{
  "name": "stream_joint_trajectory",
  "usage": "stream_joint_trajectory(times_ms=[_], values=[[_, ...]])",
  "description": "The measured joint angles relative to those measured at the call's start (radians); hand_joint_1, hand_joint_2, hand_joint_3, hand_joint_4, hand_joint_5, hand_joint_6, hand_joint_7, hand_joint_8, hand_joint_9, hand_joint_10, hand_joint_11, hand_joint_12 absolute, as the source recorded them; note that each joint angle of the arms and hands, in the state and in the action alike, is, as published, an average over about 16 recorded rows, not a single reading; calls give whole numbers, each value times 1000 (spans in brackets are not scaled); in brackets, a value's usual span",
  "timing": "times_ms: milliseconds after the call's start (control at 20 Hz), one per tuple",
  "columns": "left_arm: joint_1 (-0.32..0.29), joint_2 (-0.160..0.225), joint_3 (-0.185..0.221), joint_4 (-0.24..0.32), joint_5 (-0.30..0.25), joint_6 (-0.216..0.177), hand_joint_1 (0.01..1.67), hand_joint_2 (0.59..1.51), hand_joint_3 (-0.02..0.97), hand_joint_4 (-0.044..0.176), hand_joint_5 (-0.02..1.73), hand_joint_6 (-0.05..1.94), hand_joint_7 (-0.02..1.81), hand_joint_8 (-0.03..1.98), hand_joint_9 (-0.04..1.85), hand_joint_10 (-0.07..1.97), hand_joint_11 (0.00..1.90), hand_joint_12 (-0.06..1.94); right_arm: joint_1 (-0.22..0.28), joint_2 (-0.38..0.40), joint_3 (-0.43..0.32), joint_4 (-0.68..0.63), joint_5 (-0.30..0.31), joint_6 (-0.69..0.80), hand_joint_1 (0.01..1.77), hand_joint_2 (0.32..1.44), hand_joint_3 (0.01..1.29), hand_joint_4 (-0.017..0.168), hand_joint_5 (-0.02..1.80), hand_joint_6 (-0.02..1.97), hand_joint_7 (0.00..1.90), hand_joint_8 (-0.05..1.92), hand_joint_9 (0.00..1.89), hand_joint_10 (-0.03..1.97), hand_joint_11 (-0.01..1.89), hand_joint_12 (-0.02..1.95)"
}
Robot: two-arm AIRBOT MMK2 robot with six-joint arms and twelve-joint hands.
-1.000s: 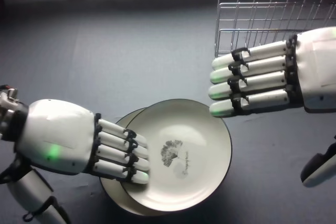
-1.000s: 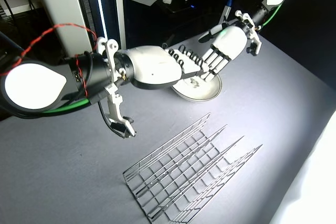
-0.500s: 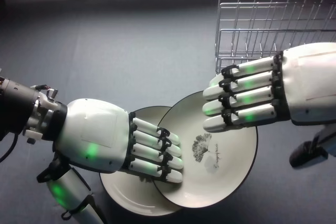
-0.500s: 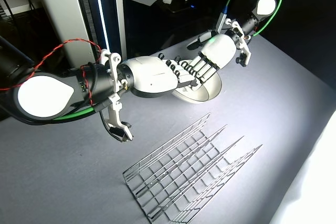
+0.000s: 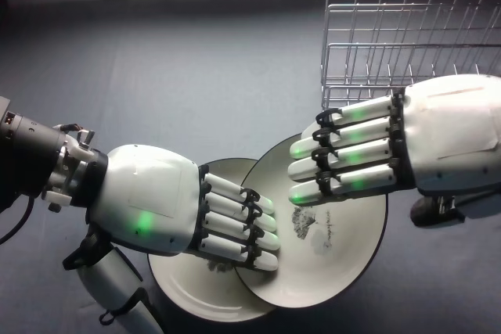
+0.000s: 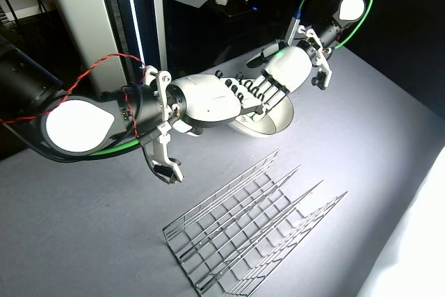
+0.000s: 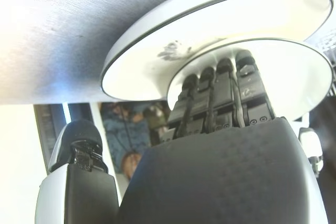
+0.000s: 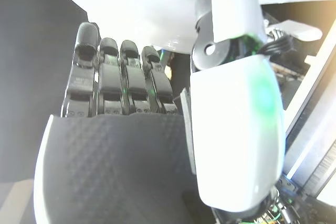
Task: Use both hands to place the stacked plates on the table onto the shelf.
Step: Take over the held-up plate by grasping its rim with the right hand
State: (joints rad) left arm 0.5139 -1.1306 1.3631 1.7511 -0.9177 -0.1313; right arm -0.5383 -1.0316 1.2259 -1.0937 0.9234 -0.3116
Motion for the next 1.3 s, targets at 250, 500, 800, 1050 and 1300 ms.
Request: stream_joint_trajectory(times_ms=[250,500,800,1050,1300], values=[[-4,-2,0,3,1,-2,16,1109,13,-3,1,-11,-10,-26,-3,-7,14,-7,-10,-31,0,2,-30,0,1253,972,16,6,85,18,78,13,85,7,19,559],[-7,-3,2,6,1,-2,16,1112,13,-3,2,-11,-10,-25,-3,-7,14,-7,-19,-61,6,4,-61,0,1222,998,15,6,117,18,110,14,116,7,18,645],[-10,-5,6,9,1,-3,16,1114,13,-3,6,-11,-11,-25,-3,-5,14,-6,-21,-89,21,6,-88,0,1209,1020,15,5,203,19,202,14,213,13,22,846],[-11,-7,9,10,2,-4,16,1115,13,-3,8,-11,-11,-25,-3,-4,13,-7,-15,-111,35,13,-100,0,1212,1035,15,5,374,18,381,7,386,22,104,1037],[-12,-7,10,10,4,-5,16,1116,13,-3,6,-11,-11,-25,0,-4,13,-7,-6,-127,45,21,-96,-1,1218,1033,15,3,574,138,597,101,635,29,316,1131]])
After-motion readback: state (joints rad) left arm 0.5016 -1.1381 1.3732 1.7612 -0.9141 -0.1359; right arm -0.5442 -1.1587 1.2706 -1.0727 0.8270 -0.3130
